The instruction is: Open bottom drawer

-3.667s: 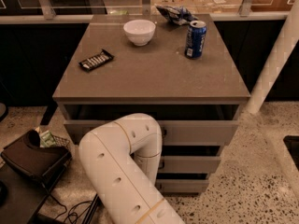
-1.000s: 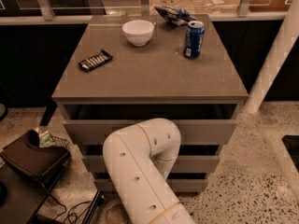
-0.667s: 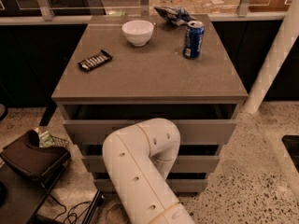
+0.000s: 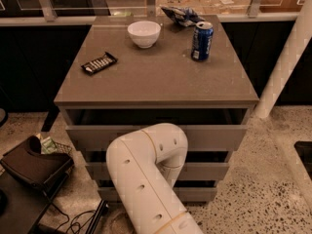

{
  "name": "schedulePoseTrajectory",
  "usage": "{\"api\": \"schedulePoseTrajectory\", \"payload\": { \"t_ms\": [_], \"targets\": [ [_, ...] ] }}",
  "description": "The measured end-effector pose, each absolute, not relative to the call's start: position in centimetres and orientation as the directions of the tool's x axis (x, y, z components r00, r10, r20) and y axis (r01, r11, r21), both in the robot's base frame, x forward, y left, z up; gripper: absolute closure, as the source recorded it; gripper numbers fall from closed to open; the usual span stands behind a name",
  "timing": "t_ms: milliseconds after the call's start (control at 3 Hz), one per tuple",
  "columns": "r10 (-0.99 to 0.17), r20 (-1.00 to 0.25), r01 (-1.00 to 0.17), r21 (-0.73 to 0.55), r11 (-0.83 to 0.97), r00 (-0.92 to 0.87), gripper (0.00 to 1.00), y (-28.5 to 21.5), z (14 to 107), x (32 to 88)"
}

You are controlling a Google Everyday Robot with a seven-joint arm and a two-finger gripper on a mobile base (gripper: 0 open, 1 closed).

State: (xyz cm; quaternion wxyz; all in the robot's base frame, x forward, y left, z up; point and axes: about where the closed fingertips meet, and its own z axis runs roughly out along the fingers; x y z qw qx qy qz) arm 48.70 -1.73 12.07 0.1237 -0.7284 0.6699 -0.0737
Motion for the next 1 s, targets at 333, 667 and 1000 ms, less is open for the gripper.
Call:
{"api": "schedulePoseTrajectory", "payload": {
  "t_ms": [333, 667, 1000],
  "targets": [
    [-0.994, -0.058, -0.958, -0.279, -0.072, 0.092, 1.00, -1.73, 12.07, 48.70],
    [-0.994, -0.058, -0.958, -0.279, -0.072, 0.092, 1.00, -1.73, 12.07, 48.70],
    [-0.994, -0.058, -0.958, -0.279, -0.072, 0.092, 1.00, -1.73, 12.07, 48.70]
  ]
}}
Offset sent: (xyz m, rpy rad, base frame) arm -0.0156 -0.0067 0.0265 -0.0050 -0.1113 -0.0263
